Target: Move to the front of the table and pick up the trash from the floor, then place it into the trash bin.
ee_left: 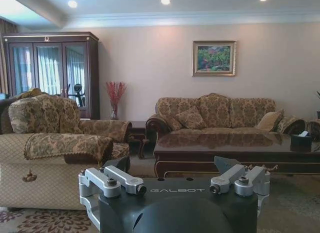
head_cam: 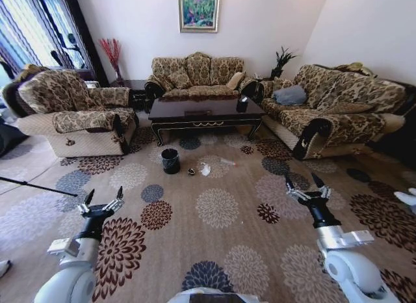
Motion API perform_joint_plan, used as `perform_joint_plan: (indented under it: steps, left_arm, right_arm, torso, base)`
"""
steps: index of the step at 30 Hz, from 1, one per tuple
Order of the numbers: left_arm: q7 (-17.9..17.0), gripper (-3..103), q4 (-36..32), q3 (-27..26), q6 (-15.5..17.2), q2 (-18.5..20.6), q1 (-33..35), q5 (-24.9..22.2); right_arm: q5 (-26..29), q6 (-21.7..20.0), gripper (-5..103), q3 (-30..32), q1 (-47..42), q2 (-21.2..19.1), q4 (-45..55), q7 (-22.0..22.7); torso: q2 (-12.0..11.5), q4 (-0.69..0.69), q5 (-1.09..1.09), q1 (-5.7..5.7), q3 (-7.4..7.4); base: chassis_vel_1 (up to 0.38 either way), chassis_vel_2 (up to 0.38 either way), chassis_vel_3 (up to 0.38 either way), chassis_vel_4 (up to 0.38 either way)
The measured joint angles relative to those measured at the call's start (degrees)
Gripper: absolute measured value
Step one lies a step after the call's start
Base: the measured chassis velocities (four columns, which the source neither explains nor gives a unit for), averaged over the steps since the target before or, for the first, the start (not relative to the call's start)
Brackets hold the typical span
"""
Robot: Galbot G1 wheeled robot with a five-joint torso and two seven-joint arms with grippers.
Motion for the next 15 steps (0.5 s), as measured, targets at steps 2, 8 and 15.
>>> perform_joint_plan:
  steps: [2,8,15]
  left_arm:
    - [0.7,100,-0.2,0.1,-0.6,0.1,0.0,0.2]
    - [0.7,100,-0.3,0.4,-0.8,-0.3,-0.2,1.1]
    - [0.7,100,-1.9,0.4,-1.2,-1.1,0.7,1.1]
  right_arm:
    - [-0.4,0.1,100,0.2,-0.5,0.4,0.0,0.0]
    - [-1.1,0.1,100,0.6,-1.5,1.4,0.5,0.1]
    - [-0.8,0.7,100,0.2,-0.8,2.2,0.4,-0.7]
  torso:
    - [0.0,0.00,0.00,0.00,0.00]
    - [0.0,-0.01,0.00,0.00,0.00]
    - [0.0,0.00,0.01,0.00,0.00]
  base:
    - [0.000,0.000,0.000,0.000]
    - [0.000,0.000,0.000,0.000]
    - [0.000,0.000,0.000,0.000]
